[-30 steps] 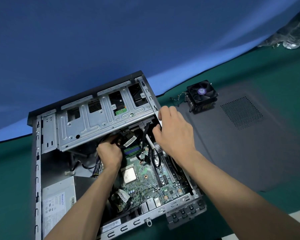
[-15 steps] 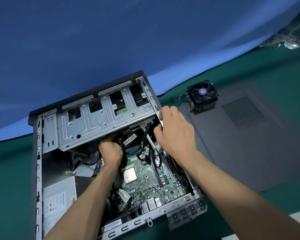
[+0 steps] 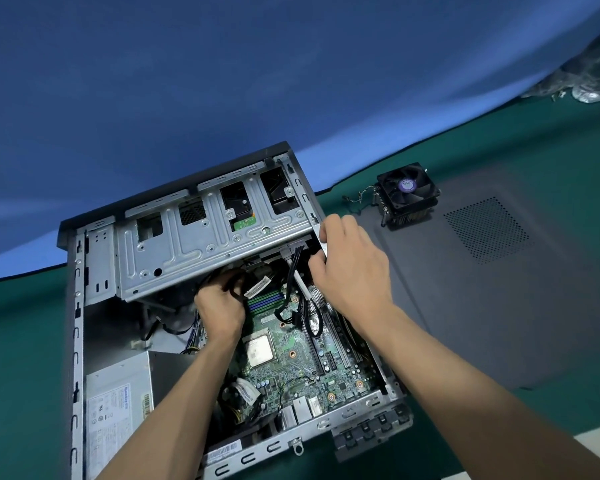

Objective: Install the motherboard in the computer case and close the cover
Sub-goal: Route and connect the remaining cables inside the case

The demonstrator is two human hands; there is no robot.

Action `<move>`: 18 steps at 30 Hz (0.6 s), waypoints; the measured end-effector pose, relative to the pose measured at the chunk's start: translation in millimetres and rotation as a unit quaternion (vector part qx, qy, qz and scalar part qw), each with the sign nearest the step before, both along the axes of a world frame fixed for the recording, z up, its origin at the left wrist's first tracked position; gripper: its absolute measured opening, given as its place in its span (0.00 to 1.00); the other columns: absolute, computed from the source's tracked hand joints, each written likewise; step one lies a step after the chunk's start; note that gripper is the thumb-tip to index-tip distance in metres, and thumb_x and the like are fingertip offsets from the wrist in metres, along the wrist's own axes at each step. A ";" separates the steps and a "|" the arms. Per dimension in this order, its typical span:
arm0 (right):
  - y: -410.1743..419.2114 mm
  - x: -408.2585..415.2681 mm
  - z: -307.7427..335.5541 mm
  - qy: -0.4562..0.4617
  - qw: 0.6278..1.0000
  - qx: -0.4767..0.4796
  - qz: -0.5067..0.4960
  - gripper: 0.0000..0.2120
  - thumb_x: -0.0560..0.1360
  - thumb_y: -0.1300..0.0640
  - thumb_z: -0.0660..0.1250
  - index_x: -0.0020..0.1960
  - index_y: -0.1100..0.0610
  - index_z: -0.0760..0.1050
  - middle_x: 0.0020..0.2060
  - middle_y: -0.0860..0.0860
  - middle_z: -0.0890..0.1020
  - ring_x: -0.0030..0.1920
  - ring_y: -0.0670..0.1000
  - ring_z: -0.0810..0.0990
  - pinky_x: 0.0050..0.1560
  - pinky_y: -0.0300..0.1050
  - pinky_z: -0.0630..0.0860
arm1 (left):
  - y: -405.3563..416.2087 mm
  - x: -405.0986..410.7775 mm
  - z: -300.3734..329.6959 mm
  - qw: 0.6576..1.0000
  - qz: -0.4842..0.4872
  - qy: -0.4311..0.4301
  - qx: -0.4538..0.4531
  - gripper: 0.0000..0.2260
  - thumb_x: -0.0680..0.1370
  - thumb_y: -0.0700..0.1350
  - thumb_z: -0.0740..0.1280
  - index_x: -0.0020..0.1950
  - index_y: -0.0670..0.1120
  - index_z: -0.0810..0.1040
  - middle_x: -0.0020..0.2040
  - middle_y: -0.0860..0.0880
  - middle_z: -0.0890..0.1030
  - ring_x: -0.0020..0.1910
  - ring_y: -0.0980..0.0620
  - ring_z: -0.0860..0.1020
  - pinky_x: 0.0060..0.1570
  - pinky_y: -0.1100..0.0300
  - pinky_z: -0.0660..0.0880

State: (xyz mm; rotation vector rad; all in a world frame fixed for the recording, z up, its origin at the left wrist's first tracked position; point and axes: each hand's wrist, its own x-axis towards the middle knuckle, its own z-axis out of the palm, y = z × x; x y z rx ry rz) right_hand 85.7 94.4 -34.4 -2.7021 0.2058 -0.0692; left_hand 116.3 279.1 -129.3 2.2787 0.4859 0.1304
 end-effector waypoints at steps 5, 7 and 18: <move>0.0 0.3 0.6 0.007 1.000 -0.002 0.002 0.08 0.76 0.57 0.58 0.54 0.55 0.65 0.49 0.49 0.70 0.44 0.50 0.68 0.34 0.42 0.62 | -1.6 -0.7 -1.5 0.999 0.026 -0.004 -0.031 0.07 0.74 0.33 0.70 0.46 0.28 0.80 0.26 0.45 0.77 0.23 0.59 0.61 0.20 0.70 0.59; -0.4 0.3 0.8 0.007 1.000 -0.003 0.001 0.07 0.76 0.57 0.58 0.54 0.55 0.65 0.48 0.49 0.70 0.44 0.50 0.68 0.34 0.42 0.61 | -1.7 2.1 -4.6 0.999 0.031 0.005 -0.026 0.05 0.74 0.34 0.70 0.39 0.34 0.82 0.27 0.49 0.73 0.24 0.56 0.62 0.27 0.64 0.60; 0.8 0.2 -0.6 0.004 1.000 -0.006 0.000 0.08 0.75 0.56 0.58 0.54 0.55 0.65 0.48 0.49 0.69 0.43 0.50 0.68 0.34 0.42 0.62 | -2.1 1.6 2.5 0.997 -0.052 0.001 0.061 0.08 0.76 0.33 0.66 0.53 0.37 0.82 0.39 0.42 0.82 0.32 0.49 0.74 0.33 0.64 0.68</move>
